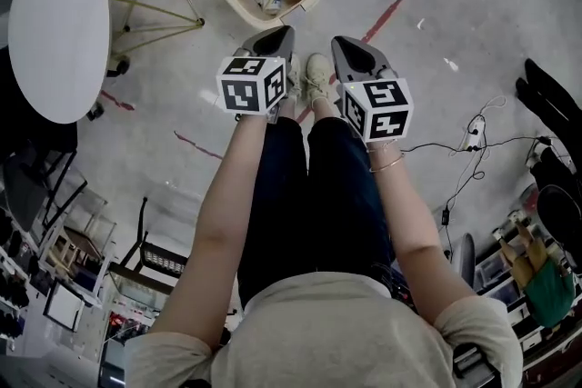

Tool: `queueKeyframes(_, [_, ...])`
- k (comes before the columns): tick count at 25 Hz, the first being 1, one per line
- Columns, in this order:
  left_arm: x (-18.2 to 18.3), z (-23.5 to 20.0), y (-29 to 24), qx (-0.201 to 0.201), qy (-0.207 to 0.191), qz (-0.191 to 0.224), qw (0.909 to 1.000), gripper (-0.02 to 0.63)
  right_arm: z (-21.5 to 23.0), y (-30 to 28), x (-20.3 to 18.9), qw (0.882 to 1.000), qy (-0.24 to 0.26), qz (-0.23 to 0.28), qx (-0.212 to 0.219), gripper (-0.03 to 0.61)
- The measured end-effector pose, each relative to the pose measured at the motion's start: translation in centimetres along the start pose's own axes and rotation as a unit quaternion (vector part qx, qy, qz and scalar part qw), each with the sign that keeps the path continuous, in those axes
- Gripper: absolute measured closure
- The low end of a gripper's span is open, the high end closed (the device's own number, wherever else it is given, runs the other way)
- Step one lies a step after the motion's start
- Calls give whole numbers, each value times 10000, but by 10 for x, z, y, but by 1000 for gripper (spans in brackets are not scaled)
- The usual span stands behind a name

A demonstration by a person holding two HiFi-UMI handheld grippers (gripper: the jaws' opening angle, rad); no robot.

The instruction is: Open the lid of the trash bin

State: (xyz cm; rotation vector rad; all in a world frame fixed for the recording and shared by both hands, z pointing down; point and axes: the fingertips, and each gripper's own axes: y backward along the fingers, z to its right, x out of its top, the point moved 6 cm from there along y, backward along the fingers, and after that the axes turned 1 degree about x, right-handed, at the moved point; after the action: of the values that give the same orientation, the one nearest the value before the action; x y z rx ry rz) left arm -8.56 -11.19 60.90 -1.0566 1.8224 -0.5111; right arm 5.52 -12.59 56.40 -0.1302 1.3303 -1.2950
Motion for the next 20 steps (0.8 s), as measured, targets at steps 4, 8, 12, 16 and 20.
queueKeyframes(4, [19,26,37,-217,-185,290,9992,604,-17,24,18,9998,168,62,122,571])
queueKeyframes(8, [38,45,75,-334,-356,439,9978,604,-30,52,43,9989,414,200,117,572])
queueKeyframes(12, [62,64,119,-478,-509,727,9949,604,-48,90,76,9959,760,480,137,572])
queueKeyframes(16, [87,78,157,-670,-712,1127,9888,604,-63,116,115,9910,1021,843,188,572])
queueKeyframes(20, [102,93,188,-682,-886,1396,9839,604,-79,139,143,9854,1272,1098,260,572])
